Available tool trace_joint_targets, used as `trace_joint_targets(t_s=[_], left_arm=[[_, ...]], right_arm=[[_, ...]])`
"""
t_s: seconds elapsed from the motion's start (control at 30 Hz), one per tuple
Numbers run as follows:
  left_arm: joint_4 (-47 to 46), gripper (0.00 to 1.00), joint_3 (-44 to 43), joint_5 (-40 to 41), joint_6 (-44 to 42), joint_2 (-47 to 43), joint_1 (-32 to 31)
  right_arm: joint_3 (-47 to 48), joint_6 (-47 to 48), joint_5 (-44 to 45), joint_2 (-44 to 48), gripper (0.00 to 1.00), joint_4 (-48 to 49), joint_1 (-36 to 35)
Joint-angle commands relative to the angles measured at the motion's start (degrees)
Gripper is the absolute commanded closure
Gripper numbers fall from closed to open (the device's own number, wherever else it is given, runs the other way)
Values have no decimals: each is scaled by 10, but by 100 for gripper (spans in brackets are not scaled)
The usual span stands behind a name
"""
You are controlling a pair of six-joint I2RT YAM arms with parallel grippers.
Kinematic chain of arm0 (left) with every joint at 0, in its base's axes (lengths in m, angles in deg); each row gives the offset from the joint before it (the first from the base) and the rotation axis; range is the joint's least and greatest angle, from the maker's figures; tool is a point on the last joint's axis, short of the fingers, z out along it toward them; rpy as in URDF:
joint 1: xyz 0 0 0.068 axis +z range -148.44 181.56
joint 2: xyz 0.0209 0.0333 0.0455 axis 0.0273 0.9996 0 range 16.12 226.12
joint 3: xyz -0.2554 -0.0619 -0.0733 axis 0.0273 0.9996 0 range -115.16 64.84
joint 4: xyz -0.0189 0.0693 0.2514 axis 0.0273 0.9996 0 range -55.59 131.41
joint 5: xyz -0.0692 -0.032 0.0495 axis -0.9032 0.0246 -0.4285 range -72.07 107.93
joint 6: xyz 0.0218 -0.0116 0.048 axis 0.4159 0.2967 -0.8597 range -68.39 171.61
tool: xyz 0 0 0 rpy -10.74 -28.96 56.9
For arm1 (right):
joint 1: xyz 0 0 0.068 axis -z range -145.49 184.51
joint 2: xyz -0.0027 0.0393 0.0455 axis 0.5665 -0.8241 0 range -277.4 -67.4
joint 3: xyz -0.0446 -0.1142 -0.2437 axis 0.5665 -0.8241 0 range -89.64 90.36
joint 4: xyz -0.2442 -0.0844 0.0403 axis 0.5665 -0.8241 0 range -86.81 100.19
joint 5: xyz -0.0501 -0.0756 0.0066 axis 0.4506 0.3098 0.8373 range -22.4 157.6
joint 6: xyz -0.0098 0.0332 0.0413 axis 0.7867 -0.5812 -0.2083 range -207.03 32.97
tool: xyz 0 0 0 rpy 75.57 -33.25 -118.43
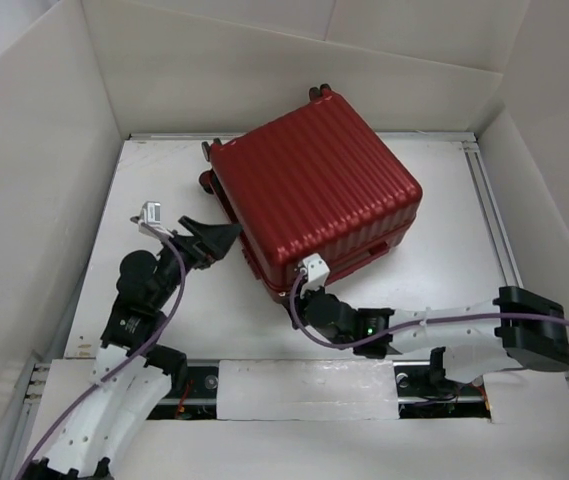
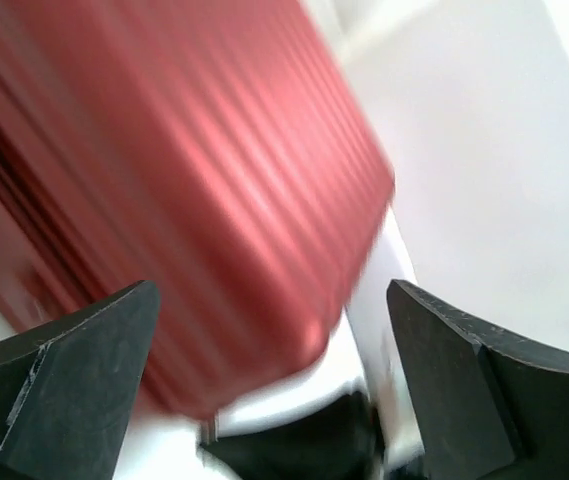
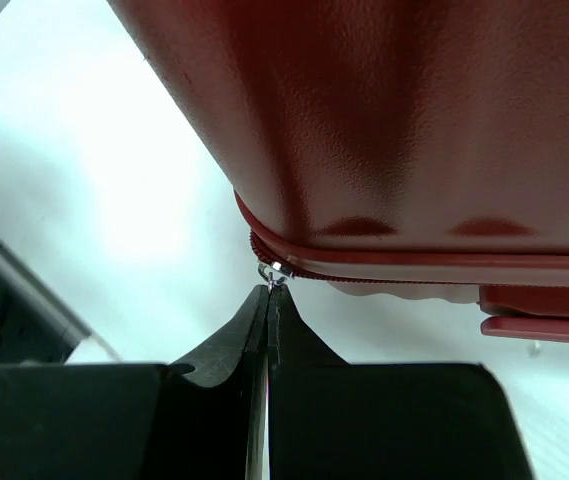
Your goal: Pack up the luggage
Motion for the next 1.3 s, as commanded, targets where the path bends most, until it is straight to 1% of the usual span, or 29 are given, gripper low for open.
trace_joint_targets(t_s=[0.0, 0.03, 0.07, 0.1, 0.13, 0.17, 0.2, 0.23, 0.27, 0.3, 0.33, 0.37, 0.43, 0.47, 0.53, 0.57, 0.63, 0.67, 0.73, 0.77, 0.83, 0.9, 1.03, 1.07, 1.1, 1.13, 1.17, 1.2, 1.27], left_arm=[[7, 1, -60, 104, -8, 64, 10], [0, 1, -103, 104, -8, 98, 10], [-6, 1, -123, 104, -8, 168, 19], [-17, 1, -157, 104, 4, 199, 27], [-26, 1, -171, 97, 4, 227, 38], [-37, 3, -181, 97, 14, 275, 64], [-57, 3, -188, 106, 26, 294, 81], [-73, 4, -188, 106, 43, 314, 101], [-79, 4, -205, 112, 51, 335, 122], [-79, 5, -211, 107, 61, 382, 165], [-100, 6, -217, 90, 66, 408, 189], [-101, 8, -244, 46, 66, 464, 228], [-81, 9, -269, 1, 50, 510, 251], [-75, 9, -278, -19, 39, 528, 251], [-77, 4, -277, -51, 24, 548, 251], [-140, 2, -261, -65, 42, 548, 251], [-213, 1, -223, -111, 98, 564, 251], [-248, 1, -223, -128, 106, 579, 251], [-259, 1, -256, -180, 118, 617, 251], [-269, 1, -263, -196, 125, 655, 251], [-338, 1, -256, -229, 166, 683, 246], [-401, 1, -256, -246, 191, 719, 239], [-455, 1, -263, -251, 219, 751, 225], [-477, 3, -250, -240, 244, 756, 219], [-510, 7, -240, -240, 265, 761, 219], [-596, 14, -230, -233, 290, 761, 219], [-642, 24, -219, -233, 318, 767, 219], [-686, 49, -213, -227, 368, 767, 219], [-770, 68, -213, -227, 398, 775, 219]], right_arm=[[7, -41, -43, 63, 100, 37, -46], [0, -47, -33, 76, 100, 23, -56], [-17, -53, -13, 91, 100, 13, -62], [-30, -64, -4, 131, 100, -1, -70], [-43, -70, -4, 154, 100, -8, -70], [-57, -70, -4, 179, 100, -8, -70], [-87, -78, -4, 204, 100, -15, -70], [-101, -78, -4, 253, 100, -15, -70], [-114, -84, -4, 278, 100, -24, -70], [-132, -84, -4, 300, 100, -32, -70], [-139, -84, -4, 337, 100, -42, -70], [-145, -84, -4, 352, 100, -66, -70], [-145, -89, -4, 375, 100, -95, -70], [-145, -89, 2, 392, 100, -115, -70], [-145, -89, 13, 398, 100, -132, -70], [-136, -89, 23, 406, 100, -140, -70], [-125, -84, 23, 411, 100, -164, -70], [-116, -84, 23, 411, 100, -164, -70], [-110, -77, 18, 411, 100, -171, -70], [-110, -77, 17, 411, 100, -171, -70], [-110, -77, 12, 406, 100, -171, -70], [-110, -77, 12, 401, 100, -171, -70], [-110, -77, 19, 390, 100, -171, -70], [-110, -77, 26, 390, 100, -171, -70], [-104, -77, 35, 390, 100, -171, -70], [-104, -72, 35, 395, 100, -171, -70], [-104, -65, 35, 401, 100, -171, -70], [-104, -65, 35, 401, 100, -171, -51], [-98, -51, 9, 417, 100, -171, -22]])
